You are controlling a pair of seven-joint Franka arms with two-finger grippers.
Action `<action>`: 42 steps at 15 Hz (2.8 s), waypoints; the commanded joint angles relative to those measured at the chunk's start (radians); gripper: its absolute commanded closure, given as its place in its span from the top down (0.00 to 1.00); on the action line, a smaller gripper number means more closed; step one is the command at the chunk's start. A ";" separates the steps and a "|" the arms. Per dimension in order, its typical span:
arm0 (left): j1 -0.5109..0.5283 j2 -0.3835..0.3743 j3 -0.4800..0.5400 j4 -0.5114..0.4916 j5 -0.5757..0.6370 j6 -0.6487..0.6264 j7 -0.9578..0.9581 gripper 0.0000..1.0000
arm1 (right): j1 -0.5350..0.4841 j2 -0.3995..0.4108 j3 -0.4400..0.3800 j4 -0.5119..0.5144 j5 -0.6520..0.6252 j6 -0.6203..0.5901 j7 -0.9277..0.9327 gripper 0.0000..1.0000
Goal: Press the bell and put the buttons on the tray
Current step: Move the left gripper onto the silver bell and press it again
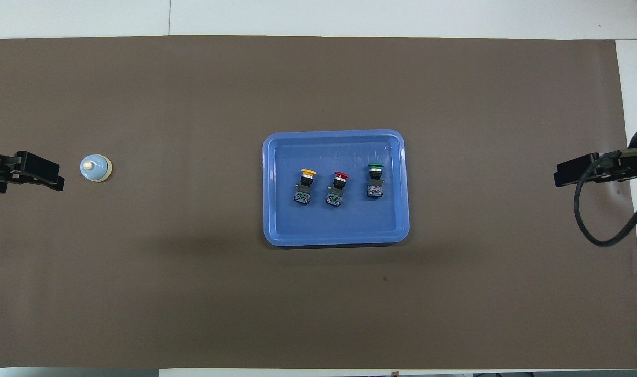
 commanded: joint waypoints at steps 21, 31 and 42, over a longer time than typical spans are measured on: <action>0.138 0.210 0.003 -0.280 0.008 0.675 0.047 0.05 | -0.015 -0.018 0.013 -0.017 -0.003 0.005 -0.020 1.00; 0.132 0.263 0.003 -0.368 0.010 0.819 0.045 0.24 | -0.015 -0.018 0.011 -0.017 -0.003 0.005 -0.020 1.00; 0.099 0.105 -0.001 -0.064 0.010 0.270 0.030 1.00 | -0.015 -0.018 0.013 -0.017 -0.003 0.005 -0.020 1.00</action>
